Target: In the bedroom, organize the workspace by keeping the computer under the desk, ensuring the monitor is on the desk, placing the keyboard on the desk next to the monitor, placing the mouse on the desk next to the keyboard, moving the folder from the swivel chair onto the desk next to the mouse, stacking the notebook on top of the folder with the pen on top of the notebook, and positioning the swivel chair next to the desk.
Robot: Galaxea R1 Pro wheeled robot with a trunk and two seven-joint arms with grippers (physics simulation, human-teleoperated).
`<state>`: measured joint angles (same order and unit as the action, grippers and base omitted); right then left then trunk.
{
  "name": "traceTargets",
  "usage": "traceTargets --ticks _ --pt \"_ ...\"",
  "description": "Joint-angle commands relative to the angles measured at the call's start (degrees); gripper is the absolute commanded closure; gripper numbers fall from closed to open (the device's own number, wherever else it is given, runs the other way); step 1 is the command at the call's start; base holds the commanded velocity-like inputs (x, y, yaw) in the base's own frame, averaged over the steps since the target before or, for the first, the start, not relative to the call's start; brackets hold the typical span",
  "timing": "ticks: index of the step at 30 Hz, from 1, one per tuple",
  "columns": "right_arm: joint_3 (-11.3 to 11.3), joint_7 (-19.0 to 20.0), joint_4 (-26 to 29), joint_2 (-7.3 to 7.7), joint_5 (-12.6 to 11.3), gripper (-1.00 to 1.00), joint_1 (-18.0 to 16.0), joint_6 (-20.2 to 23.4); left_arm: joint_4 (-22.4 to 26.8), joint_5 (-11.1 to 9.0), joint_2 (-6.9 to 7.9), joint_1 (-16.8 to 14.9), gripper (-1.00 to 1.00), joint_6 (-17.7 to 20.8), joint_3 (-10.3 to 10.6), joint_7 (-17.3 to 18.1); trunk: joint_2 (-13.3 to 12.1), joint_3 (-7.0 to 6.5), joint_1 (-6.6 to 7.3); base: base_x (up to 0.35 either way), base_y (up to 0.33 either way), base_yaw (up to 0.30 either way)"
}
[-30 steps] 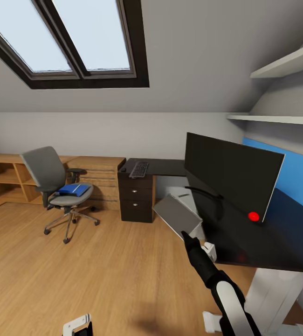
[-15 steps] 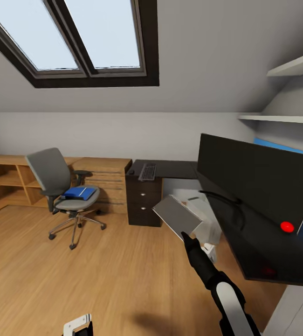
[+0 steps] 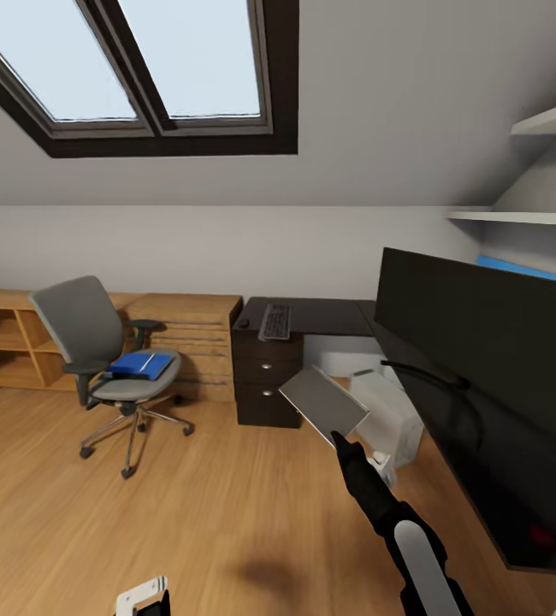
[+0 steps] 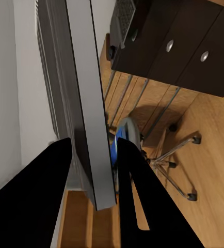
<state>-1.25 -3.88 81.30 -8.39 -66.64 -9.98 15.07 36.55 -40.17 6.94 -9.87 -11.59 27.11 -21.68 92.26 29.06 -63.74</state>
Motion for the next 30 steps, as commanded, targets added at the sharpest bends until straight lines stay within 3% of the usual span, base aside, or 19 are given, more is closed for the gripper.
traceTargets --ticks 1,18,30 --pt "0.01 -0.42 0.08 -0.03 -0.6 1.0 -0.04 0.15 0.04 -0.6 0.09 -0.06 -1.0 -0.37 0.49 -0.39 0.03 0.06 -0.03 0.323 0.09 -0.204" --pt "-0.06 -0.3 -0.34 -0.21 -0.6 1.0 -0.04 -0.07 0.01 -0.61 0.09 -0.05 -1.0 -0.37 0.49 -0.47 0.03 0.06 -0.03 0.33 0.013 -0.246" --pt "-0.07 -0.16 -0.94 0.16 -0.61 1.0 -0.06 0.63 0.01 -0.61 0.14 -0.02 -1.0 -0.37 0.44 -0.47 0.03 0.06 -0.03 0.332 0.0 -0.036"
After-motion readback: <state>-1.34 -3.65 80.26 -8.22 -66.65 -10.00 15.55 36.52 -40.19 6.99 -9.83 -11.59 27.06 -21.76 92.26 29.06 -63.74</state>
